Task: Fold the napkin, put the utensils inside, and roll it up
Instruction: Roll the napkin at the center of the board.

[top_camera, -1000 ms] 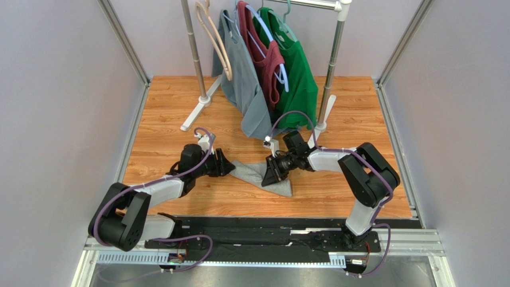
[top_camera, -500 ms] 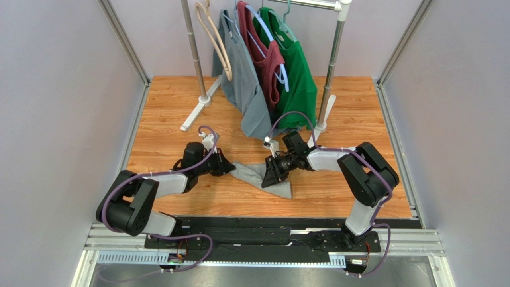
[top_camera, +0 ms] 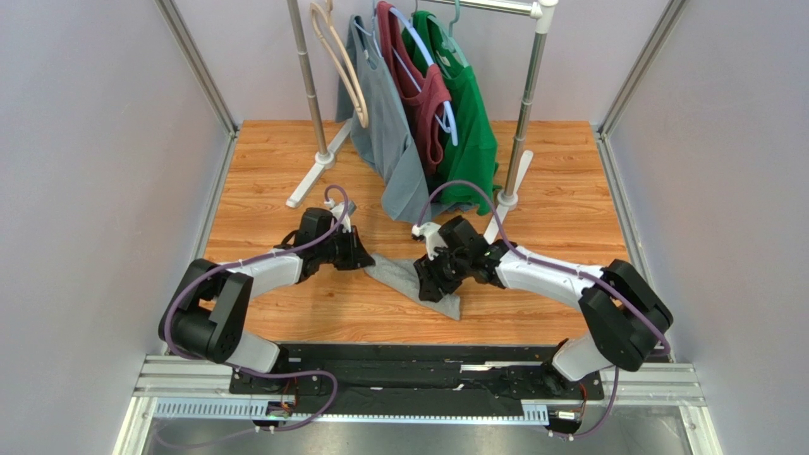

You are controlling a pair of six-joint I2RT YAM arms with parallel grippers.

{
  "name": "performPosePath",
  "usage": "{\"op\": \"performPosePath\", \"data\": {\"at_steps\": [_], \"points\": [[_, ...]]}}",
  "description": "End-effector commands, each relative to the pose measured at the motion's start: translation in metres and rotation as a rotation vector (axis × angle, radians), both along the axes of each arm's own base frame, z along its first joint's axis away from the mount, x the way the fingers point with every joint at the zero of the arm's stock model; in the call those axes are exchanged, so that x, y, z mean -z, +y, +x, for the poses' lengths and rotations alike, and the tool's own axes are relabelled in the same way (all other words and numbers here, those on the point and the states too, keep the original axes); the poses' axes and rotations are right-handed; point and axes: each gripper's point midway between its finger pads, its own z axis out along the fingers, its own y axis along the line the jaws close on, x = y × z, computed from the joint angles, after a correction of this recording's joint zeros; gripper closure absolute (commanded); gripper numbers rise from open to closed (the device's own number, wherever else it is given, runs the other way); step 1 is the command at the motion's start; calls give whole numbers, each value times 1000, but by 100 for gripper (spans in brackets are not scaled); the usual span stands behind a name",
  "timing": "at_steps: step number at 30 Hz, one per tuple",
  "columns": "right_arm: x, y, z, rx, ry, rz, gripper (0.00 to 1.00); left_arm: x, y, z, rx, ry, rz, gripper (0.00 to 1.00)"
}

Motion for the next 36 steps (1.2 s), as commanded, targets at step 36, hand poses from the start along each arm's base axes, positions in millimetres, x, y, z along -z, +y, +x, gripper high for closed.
{"op": "performPosePath", "data": {"at_steps": [36], "points": [[15, 38, -9, -104, -567, -349, 50, 11, 0, -1, 24, 124, 50, 100]]}}
